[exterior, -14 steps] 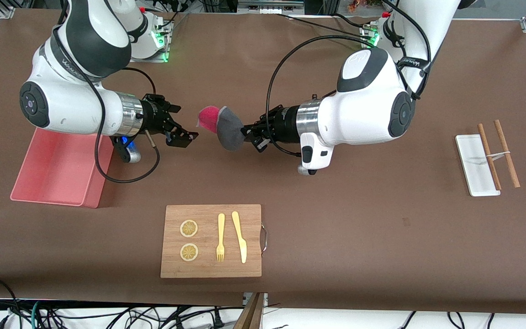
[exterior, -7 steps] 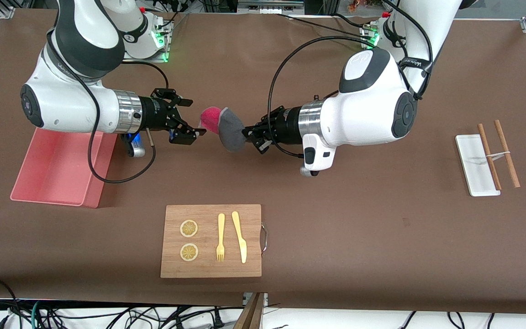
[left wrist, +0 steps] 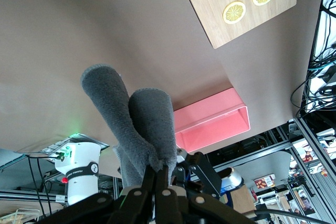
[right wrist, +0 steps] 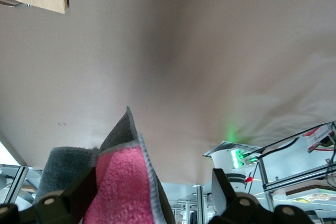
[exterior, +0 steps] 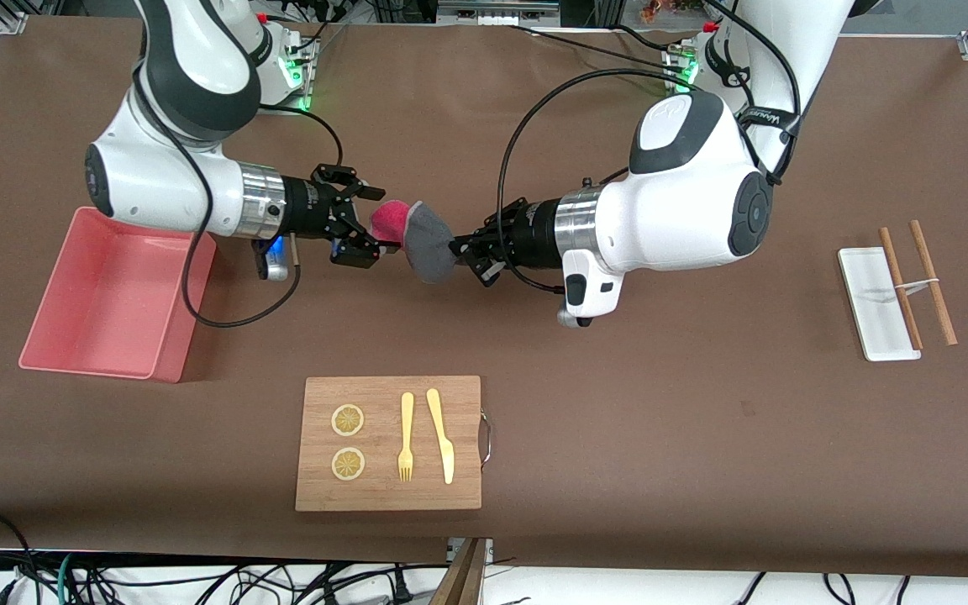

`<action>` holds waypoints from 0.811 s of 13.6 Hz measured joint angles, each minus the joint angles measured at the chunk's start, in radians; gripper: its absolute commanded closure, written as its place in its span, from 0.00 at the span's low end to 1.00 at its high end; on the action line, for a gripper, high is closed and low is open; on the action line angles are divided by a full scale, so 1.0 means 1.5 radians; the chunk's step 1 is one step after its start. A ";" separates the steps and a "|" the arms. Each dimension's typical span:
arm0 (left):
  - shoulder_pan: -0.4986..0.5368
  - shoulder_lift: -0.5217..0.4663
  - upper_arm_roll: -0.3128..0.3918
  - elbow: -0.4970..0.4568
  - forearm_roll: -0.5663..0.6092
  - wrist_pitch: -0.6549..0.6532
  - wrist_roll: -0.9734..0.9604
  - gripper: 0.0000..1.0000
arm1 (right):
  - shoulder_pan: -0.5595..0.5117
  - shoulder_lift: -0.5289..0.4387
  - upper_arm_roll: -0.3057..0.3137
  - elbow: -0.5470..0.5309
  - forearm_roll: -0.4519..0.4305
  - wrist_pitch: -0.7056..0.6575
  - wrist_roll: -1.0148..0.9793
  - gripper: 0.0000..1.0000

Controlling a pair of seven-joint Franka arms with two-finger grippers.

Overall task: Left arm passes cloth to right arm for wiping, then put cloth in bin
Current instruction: 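Grasp the cloth with the right gripper from the left gripper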

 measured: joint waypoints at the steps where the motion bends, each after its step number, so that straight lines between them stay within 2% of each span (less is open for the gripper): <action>1: 0.000 0.000 0.000 0.000 0.000 0.000 0.000 1.00 | 0.000 0.000 0.004 -0.004 0.009 0.010 0.000 1.00; 3: 0.000 0.000 0.000 0.000 0.000 0.000 0.000 1.00 | 0.000 0.000 0.004 -0.006 0.022 0.014 0.000 1.00; 5: 0.001 0.000 0.000 0.000 0.000 0.000 0.000 0.74 | 0.000 0.000 0.004 -0.006 0.024 0.014 0.000 1.00; 6: 0.002 0.000 0.000 0.000 0.000 0.000 0.000 0.67 | 0.000 0.000 0.004 -0.006 0.025 0.015 0.000 1.00; 7: 0.004 0.000 0.000 0.000 0.000 0.000 0.000 0.67 | 0.000 0.000 0.003 -0.006 0.025 0.015 0.000 1.00; 10: 0.006 0.000 0.000 0.001 0.000 0.000 0.000 0.55 | 0.000 0.000 0.003 -0.005 0.025 0.016 -0.007 1.00; 11: 0.006 0.000 0.000 0.001 0.000 0.000 0.000 0.36 | -0.001 0.000 0.003 -0.005 0.024 0.016 -0.022 1.00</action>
